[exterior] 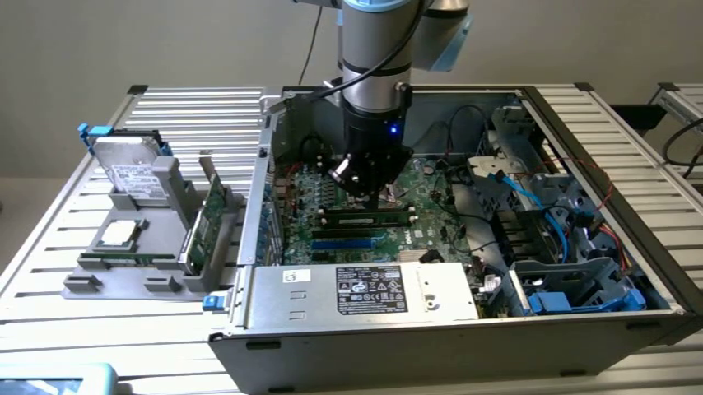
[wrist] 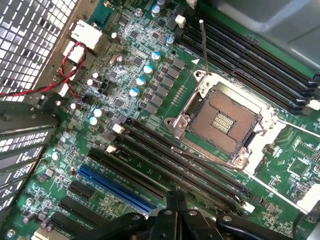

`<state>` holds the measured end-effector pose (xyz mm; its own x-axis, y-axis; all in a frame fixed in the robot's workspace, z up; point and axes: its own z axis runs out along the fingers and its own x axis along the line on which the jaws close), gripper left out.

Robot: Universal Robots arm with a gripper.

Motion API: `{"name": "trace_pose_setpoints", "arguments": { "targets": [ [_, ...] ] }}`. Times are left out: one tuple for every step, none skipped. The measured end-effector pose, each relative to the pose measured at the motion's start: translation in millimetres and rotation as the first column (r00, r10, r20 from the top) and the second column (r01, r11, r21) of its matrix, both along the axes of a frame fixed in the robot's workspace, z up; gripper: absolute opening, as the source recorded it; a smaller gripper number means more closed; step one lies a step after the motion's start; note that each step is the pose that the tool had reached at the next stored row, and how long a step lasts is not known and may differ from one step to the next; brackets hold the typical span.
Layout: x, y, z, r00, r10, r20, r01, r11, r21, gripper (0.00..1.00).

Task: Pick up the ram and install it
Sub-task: 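Press down the ram until it locks into place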

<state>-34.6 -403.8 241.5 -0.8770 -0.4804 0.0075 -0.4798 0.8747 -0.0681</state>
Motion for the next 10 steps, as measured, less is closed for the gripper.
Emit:
{"name": "trace_pose_setpoints", "arguments": {
  "targets": [
    [0.0, 0.0, 0.0, 0.9999, -0.013, 0.0002, 0.013, 0.9999, -0.0001, 0.11],
    [0.0, 0.0, 0.0, 0.9996, -0.027, 0.0003, 0.027, 0.9996, -0.0001, 0.11],
    [0.0, 0.0, 0.0, 0.9992, -0.041, 0.0004, 0.041, 0.9992, -0.0001, 0.11],
    [0.0, 0.0, 0.0, 0.9986, -0.054, 0.0005, 0.054, 0.9986, -0.0001, 0.11],
    [0.0, 0.0, 0.1, 0.9977, -0.068, 0.0006, 0.068, 0.9977, -0.0001, 0.11],
    [0.0, 0.0, 0.0, 0.9966, -0.082, 0.0007, 0.082, 0.9966, 0.0, 0.11],
    [0.0, 0.0, 0.0, 0.9954, -0.096, 0.0008, 0.096, 0.9954, 0.0, 0.11],
    [0.0, 0.0, 0.0, 0.994, -0.109, 0.0009, 0.109, 0.994, 0.0, 0.11],
    [0.0, 0.0, 0.0, 0.9924, -0.123, 0.001, 0.123, 0.9924, 0.0, 0.11],
    [0.0, 0.0, 0.0, 0.9906, -0.137, 0.0011, 0.137, 0.9906, 0.0, 0.11]
  ]
}}
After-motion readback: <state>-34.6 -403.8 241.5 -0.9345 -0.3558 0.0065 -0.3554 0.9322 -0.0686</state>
